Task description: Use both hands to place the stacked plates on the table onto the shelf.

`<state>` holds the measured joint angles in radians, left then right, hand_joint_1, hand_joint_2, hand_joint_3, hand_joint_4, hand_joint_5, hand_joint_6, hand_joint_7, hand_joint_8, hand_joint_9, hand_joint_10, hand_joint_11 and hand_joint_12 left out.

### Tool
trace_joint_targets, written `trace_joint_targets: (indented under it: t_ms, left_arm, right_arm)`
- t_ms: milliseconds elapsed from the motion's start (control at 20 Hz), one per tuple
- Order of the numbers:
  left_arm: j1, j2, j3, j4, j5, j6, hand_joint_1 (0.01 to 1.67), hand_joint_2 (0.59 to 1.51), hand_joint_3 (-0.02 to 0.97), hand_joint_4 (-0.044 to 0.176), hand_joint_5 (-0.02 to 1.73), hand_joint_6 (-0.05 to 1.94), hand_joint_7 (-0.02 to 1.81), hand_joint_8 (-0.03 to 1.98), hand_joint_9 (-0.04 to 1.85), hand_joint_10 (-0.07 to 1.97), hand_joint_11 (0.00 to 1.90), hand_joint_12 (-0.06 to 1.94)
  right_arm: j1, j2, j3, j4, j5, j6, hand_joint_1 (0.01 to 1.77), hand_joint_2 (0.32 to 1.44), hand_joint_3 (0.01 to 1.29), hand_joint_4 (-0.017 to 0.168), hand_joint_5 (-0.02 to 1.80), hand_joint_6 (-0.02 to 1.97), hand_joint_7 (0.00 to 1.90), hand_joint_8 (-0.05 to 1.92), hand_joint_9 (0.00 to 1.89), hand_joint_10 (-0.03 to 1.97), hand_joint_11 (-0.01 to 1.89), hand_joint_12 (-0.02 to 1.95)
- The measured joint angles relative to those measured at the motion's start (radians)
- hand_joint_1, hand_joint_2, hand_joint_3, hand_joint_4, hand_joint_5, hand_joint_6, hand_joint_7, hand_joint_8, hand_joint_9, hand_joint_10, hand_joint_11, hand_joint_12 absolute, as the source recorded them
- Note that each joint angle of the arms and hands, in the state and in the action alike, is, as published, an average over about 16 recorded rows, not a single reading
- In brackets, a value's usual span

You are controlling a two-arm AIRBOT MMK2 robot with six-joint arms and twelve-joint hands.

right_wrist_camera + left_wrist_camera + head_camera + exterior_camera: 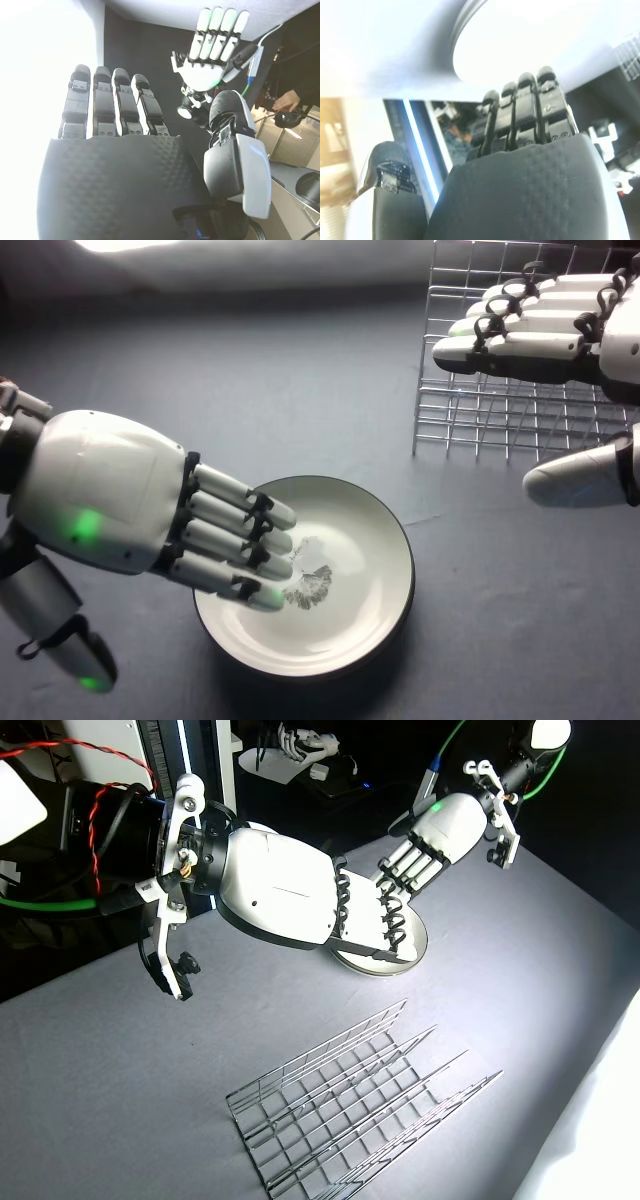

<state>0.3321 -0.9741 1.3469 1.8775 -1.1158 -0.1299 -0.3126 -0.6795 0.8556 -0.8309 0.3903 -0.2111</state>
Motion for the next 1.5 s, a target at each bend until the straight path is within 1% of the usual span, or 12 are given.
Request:
trace_joint_targets:
  t_ms: [350, 750, 1150, 1500]
  left_arm:
    - [0.031, -0.039, 0.036, 0.016, 0.050, -0.029, 0.02, 1.116, 0.021, 0.003, 0.02, -0.01, 0.02, -0.02, 0.02, 0.01, 0.01, -0.02]
    - [0.072, -0.059, 0.075, 0.027, 0.082, -0.056, 0.02, 1.119, 0.021, 0.001, 0.02, -0.01, 0.02, -0.02, 0.02, 0.01, 0.01, -0.02]
    - [0.084, -0.071, 0.114, 0.038, 0.081, -0.074, 0.02, 1.115, 0.021, 0.001, 0.02, -0.01, 0.01, -0.02, 0.02, 0.01, 0.01, -0.02]
    - [0.083, -0.073, 0.126, 0.059, 0.065, -0.087, 0.02, 1.111, 0.021, 0.001, 0.02, -0.01, 0.01, -0.02, 0.02, 0.01, 0.01, -0.02]
  right_arm:
    - [0.000, -0.003, 0.007, -0.008, 0.009, 0.013, 0.02, 1.22, 0.01, 0.000, 0.01, 0.03, 0.01, 0.02, 0.02, 0.02, 0.02, 0.01]
    - [0.000, -0.004, 0.010, -0.022, 0.020, 0.030, 0.02, 1.22, 0.01, 0.000, 0.01, 0.03, 0.01, 0.02, 0.02, 0.02, 0.02, 0.01]
    - [-0.004, -0.004, 0.012, -0.044, 0.034, 0.030, 0.02, 1.22, 0.01, 0.000, 0.01, 0.03, 0.01, 0.02, 0.01, 0.02, 0.02, 0.01]
    - [-0.013, -0.005, 0.012, -0.063, 0.058, 0.022, 0.02, 1.22, 0.01, 0.000, 0.01, 0.03, 0.01, 0.02, 0.01, 0.02, 0.02, 0.01]
